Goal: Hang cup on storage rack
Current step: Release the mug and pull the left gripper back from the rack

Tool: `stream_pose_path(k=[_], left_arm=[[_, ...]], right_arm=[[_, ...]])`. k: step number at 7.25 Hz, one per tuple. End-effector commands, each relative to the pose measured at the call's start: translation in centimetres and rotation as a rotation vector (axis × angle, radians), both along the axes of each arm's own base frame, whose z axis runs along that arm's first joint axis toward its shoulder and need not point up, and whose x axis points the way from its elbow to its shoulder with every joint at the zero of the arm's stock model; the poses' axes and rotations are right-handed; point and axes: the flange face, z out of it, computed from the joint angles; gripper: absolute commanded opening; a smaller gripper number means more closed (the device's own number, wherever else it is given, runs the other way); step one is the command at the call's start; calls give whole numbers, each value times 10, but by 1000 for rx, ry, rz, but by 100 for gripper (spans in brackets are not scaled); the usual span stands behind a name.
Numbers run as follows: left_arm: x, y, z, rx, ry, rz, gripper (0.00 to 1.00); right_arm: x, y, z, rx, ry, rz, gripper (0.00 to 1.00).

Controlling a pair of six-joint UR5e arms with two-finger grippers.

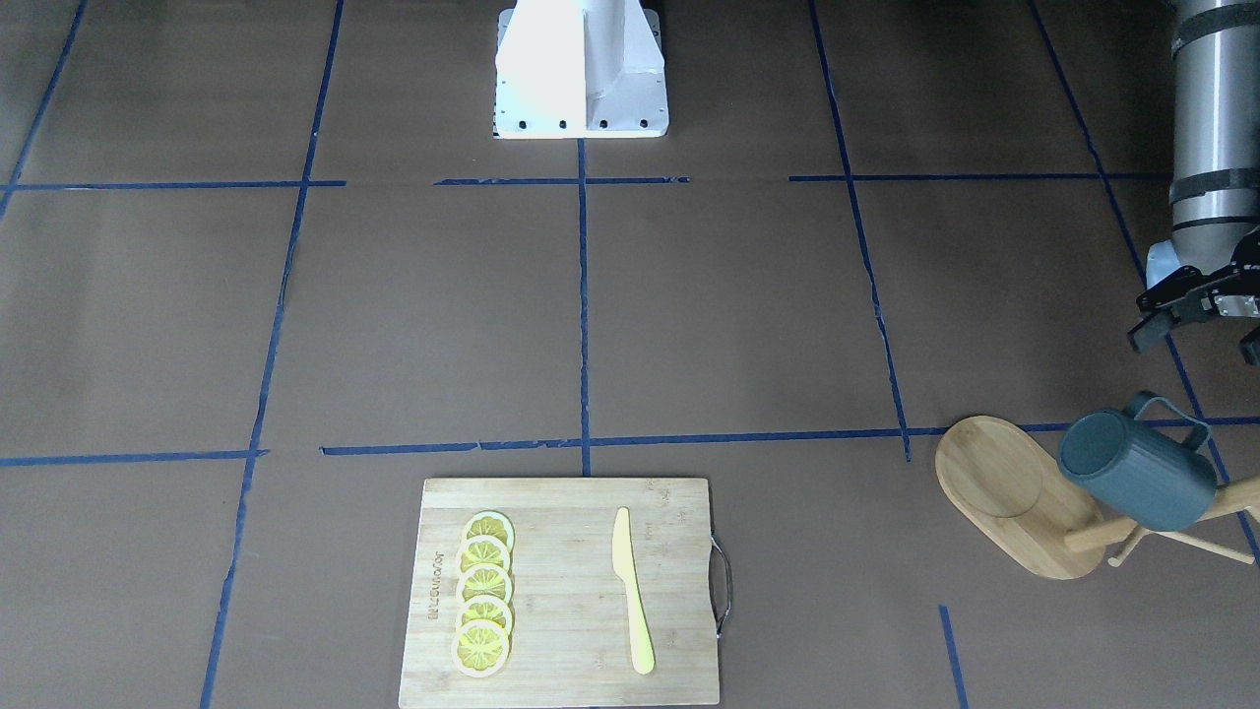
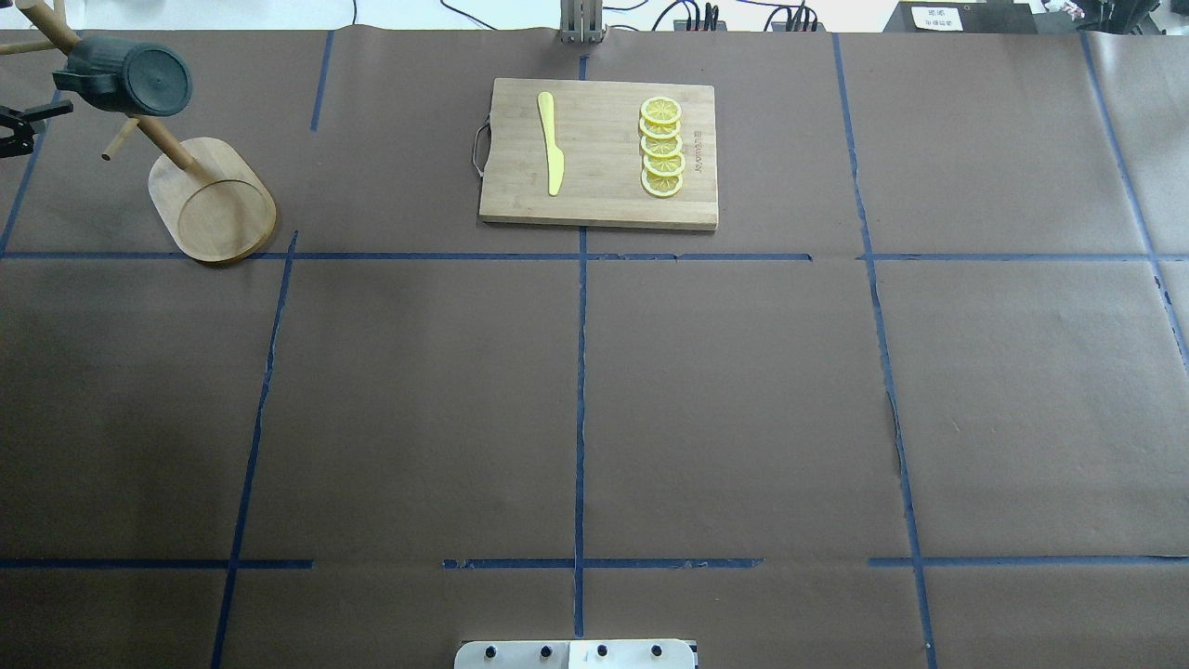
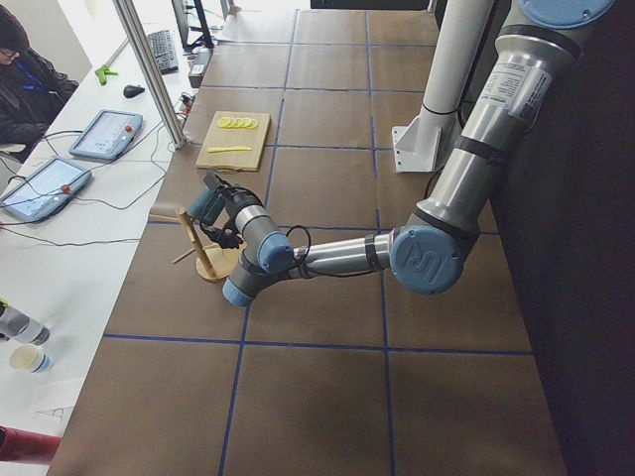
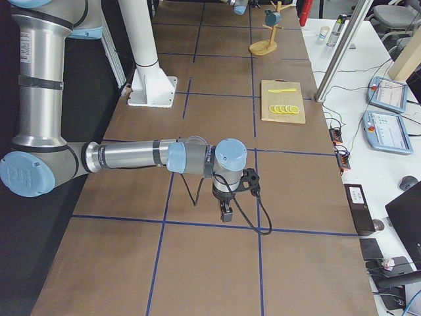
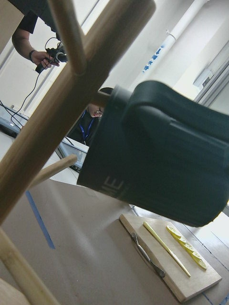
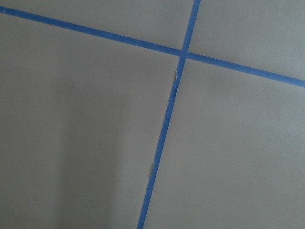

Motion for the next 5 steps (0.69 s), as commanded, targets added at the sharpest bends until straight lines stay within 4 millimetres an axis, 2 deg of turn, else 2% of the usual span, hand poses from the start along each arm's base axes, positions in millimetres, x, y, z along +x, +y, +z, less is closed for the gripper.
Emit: stream_pose_path(k=[1, 2, 3, 4, 5], left_arm=[[-25, -5, -17, 271, -388, 90, 100], [-56, -16, -24, 364, -526, 81, 100], [-69, -25, -22, 446, -622, 59, 100], [-63, -31, -18, 518, -682, 54, 100], [-65, -31, -5, 565, -734, 36, 100]], right_arm=[[0, 0, 0, 0, 0, 0, 100], [0, 0, 0, -1, -1, 1, 100], [0, 1, 1, -3, -1, 1, 100], [0, 1, 1, -3, -1, 1, 100], [0, 1, 1, -3, -1, 1, 100]])
